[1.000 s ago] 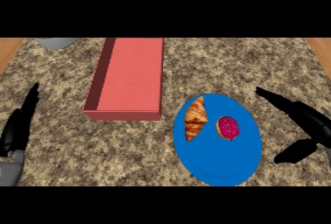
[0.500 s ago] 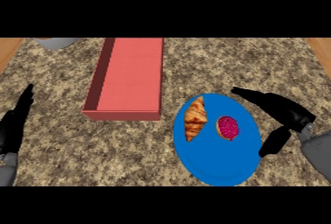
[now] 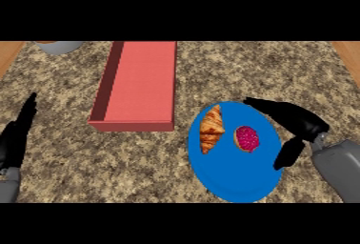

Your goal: Pick the cupcake from the plate and place it in the cardboard box

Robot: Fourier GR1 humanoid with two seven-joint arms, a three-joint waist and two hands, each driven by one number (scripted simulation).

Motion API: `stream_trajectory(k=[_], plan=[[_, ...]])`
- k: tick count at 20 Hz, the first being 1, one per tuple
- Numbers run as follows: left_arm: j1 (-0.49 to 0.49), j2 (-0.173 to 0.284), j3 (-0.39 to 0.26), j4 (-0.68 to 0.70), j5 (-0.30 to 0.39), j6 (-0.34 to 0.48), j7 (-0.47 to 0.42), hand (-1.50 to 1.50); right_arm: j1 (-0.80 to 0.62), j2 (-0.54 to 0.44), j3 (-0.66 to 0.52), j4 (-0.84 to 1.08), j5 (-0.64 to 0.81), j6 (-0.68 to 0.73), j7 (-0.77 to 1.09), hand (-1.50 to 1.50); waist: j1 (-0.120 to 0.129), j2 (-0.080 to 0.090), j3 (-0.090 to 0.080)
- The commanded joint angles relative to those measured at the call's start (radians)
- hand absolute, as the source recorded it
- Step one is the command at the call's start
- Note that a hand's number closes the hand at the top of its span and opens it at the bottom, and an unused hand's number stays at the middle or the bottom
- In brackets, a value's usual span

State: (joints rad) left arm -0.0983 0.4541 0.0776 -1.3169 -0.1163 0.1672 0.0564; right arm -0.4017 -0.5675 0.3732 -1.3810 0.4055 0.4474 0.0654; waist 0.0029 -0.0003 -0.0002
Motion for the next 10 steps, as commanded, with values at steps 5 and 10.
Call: stream_trajectory(k=[5, 10], plan=[[-0.017, -0.039, 0.017, -0.040, -0.054, -0.004, 0.044, 0.00, 0.043, 0.120, -0.055, -0.066, 0.049, 0.056, 0.002, -1.50, -0.002, -0.001, 0.000], [0.039, -0.072, 0.026, -0.070, -0.075, -0.017, 0.014, 0.00, 0.062, 0.132, -0.098, -0.089, 0.082, 0.113, -0.061, -1.50, 0.000, 0.000, 0.000]])
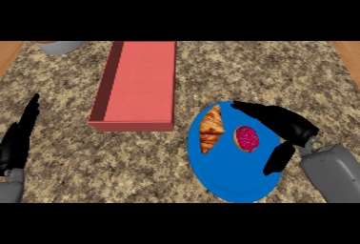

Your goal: Pick the cupcake from the plate and place it in the cardboard box

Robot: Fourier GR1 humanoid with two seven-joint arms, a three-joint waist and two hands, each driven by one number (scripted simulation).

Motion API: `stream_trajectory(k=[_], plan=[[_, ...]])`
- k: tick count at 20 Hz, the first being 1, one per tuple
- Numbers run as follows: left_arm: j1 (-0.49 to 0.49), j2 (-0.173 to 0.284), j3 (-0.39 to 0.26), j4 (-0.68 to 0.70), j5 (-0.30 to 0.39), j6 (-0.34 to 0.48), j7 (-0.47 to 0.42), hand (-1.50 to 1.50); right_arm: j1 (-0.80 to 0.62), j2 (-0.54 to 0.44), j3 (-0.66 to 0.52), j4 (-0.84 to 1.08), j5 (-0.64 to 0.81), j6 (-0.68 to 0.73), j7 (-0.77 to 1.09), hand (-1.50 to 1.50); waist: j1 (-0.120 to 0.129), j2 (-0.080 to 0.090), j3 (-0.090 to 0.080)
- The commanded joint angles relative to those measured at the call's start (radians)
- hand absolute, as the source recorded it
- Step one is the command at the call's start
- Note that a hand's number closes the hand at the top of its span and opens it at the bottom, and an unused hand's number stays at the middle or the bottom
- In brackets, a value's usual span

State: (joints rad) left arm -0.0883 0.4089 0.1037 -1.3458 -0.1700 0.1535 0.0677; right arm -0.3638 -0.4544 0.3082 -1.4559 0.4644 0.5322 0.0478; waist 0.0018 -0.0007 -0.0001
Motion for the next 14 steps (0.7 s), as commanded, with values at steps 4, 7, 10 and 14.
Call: stream_trajectory(k=[4, 7, 10, 14], plan=[[0.039, -0.001, 0.033, -0.075, -0.008, -0.044, 0.049, 0.00, 0.050, 0.086, -0.018, -0.142, 0.028, 0.064, 0.071, -1.50, 0.001, -0.001, 0.000], [0.026, -0.027, 0.032, -0.028, -0.037, -0.026, -0.006, 0.00, -0.012, 0.108, -0.024, -0.086, 0.073, 0.110, 0.123, -1.50, 0.003, 0.000, 0.000], [-0.028, -0.051, 0.029, 0.051, -0.056, -0.008, -0.032, 0.00, 0.008, 0.131, -0.005, -0.104, 0.104, 0.141, 0.189, -1.50, 0.000, 0.001, 0.000], [-0.072, -0.036, 0.058, 0.079, -0.052, -0.037, -0.010, 0.00, 0.023, 0.187, 0.012, -0.035, 0.177, 0.103, 0.188, -1.50, -0.001, 0.001, 0.000]])
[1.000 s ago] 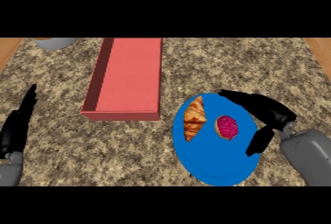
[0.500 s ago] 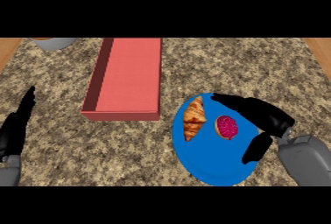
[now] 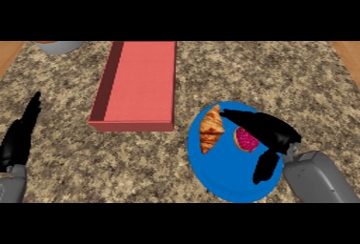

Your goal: Pick the cupcake from the plate and place it in the cardboard box

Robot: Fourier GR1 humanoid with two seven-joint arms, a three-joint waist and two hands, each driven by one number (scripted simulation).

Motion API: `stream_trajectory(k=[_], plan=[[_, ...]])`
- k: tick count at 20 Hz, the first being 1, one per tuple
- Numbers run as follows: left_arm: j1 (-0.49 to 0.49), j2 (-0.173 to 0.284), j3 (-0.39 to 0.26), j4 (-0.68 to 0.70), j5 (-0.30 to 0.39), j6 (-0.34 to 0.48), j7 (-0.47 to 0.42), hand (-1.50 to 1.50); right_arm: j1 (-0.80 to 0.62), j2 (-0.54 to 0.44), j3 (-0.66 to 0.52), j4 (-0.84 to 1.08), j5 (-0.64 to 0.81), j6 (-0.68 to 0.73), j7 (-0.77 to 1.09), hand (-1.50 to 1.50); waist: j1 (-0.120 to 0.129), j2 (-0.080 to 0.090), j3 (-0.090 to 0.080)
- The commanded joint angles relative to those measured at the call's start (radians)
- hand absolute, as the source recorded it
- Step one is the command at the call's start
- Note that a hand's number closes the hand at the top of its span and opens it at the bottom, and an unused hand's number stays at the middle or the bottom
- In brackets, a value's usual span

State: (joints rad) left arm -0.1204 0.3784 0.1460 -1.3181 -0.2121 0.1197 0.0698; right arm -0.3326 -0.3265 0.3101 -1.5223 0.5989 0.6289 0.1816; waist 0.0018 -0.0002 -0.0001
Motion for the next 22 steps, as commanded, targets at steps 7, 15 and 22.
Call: stream_trajectory(k=[7, 15, 22], plan=[[-0.009, -0.014, 0.007, -0.021, -0.023, -0.016, 0.003, 0.00, -0.038, 0.018, 0.000, 0.212, 0.225, -0.282, -0.192, 1.50, 0.008, 0.003, 0.001], [0.016, -0.008, 0.043, -0.016, -0.020, -0.030, -0.016, 0.00, -0.064, 0.037, -0.051, 0.251, 0.324, -0.445, -0.223, 1.50, 0.003, 0.001, 0.000], [-0.073, -0.041, -0.028, -0.045, -0.029, -0.054, 0.019, 0.00, -0.475, -0.082, -0.090, 0.563, 0.258, -0.339, -0.596, 1.50, 0.116, 0.047, 0.005]])
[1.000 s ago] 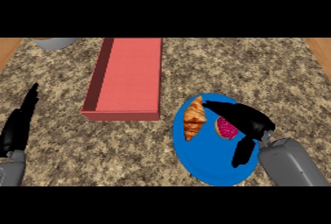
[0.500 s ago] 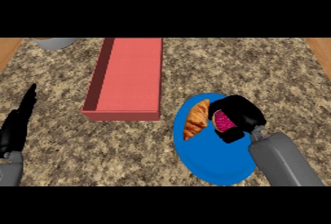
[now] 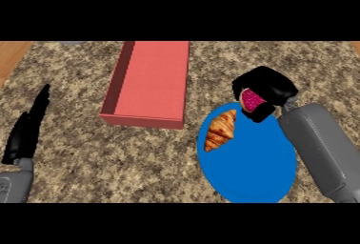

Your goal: Pick the cupcake from the plate and place it in the cardboard box

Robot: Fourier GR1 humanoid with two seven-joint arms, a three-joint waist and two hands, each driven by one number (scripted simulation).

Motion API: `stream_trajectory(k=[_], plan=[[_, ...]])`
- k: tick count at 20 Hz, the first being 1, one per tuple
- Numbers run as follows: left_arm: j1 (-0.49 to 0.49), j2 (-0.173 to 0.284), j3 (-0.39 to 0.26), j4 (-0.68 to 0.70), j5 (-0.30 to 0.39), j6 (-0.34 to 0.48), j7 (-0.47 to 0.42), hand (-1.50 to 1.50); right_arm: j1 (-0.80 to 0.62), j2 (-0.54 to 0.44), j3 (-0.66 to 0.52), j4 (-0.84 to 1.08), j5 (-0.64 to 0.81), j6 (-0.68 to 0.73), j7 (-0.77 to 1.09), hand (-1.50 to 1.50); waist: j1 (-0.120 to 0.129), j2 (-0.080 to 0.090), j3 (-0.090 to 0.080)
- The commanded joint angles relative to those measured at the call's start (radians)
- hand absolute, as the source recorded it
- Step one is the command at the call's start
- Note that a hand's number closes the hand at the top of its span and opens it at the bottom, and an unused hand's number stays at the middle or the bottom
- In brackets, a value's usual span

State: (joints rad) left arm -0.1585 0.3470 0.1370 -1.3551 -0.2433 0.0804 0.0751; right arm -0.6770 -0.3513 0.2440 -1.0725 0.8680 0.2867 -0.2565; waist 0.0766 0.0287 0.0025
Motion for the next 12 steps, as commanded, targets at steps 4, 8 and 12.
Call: stream_trajectory(k=[4, 8, 12], plan=[[-0.040, -0.026, -0.031, 0.014, -0.016, 0.003, -0.005, 0.00, -0.250, -0.098, -0.088, 0.258, -0.002, -0.108, -0.279, 1.50, 0.038, 0.021, 0.001], [-0.044, -0.007, -0.016, 0.019, -0.009, -0.009, 0.001, 0.00, -0.356, -0.094, -0.187, 0.354, -0.070, -0.179, -0.386, 1.50, 0.039, 0.016, 0.001], [-0.023, -0.044, -0.035, 0.027, -0.030, 0.024, -0.017, 0.00, -0.437, -0.064, -0.228, 0.433, -0.119, -0.217, -0.540, 1.50, 0.029, 0.010, 0.000]])
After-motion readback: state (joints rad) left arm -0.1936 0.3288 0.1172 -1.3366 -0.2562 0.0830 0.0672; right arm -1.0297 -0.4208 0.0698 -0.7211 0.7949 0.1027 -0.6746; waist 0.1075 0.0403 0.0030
